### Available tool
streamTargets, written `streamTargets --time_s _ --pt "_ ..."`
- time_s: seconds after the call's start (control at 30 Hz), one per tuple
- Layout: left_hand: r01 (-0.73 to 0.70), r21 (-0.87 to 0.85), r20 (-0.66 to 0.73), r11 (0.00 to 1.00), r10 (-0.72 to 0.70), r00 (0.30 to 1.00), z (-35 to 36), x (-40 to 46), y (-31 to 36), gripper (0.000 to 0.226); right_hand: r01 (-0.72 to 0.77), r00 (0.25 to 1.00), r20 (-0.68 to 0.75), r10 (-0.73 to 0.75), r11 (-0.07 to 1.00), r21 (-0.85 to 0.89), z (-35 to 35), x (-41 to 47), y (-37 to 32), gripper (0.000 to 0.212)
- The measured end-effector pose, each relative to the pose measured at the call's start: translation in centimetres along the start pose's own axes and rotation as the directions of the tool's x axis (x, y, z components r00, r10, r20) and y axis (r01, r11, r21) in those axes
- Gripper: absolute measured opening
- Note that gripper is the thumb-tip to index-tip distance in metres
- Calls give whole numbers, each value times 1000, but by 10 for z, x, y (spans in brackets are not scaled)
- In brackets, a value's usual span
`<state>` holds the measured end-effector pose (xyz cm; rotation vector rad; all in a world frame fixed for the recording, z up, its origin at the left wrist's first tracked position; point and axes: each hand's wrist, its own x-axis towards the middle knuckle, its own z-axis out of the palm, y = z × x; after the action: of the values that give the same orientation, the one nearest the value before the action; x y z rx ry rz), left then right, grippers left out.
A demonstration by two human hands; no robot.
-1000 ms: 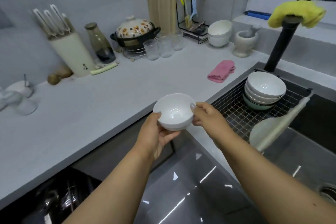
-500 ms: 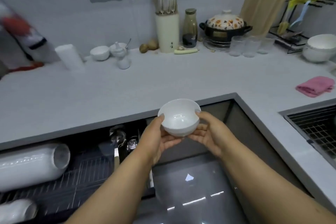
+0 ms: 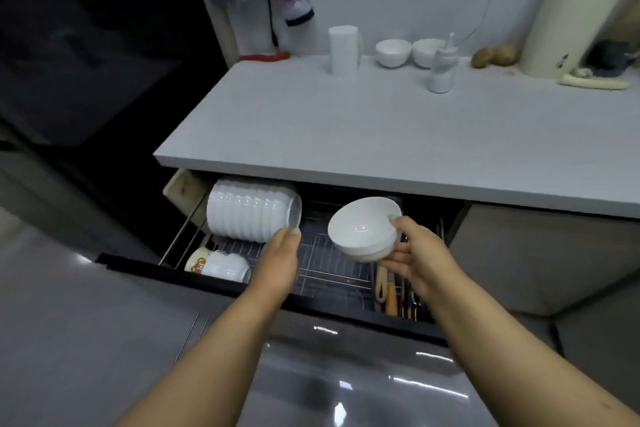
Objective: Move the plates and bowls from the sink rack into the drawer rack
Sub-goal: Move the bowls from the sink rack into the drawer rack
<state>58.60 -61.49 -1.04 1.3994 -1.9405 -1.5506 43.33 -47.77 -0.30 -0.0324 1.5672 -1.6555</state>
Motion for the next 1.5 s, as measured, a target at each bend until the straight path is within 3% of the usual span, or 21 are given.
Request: streamTargets --time_s 0.1,0.3,0.63,0.9,1.1,1.23,1.37,1.5 --pt "4 76 -100 997 3 995 -44 13 -31 49 -28 999 33 30 998 -63 45 11 17 6" --pt "133 218 -252 967 -76 965 -97 25 -79 65 -65 993 76 87 963 -260 110 44 50 13" --pt "235 540 -265 808 -102 959 -135 62 -118 68 -173 974 47 223 858 -484 174 134 119 39" --pt "221 709 -200 669 -109 974 -134 108 -150 72 -231 959 -14 284 750 -619 205 193 181 80" --pt "171 764 -226 622 10 974 -131 110 -166 82 -232 945 -19 328 627 -743 208 247 250 106" --pt "154 749 -238 644 45 970 -131 110 -168 78 -228 948 -45 316 571 -789 233 231 242 108" --pt "145 745 -232 651 49 971 -132 110 -170 77 -238 950 -81 302 531 -813 250 222 237 88" --pt "129 734 -221 666 56 974 -133 110 -171 78 -240 948 -84 307 513 -824 260 228 246 98"
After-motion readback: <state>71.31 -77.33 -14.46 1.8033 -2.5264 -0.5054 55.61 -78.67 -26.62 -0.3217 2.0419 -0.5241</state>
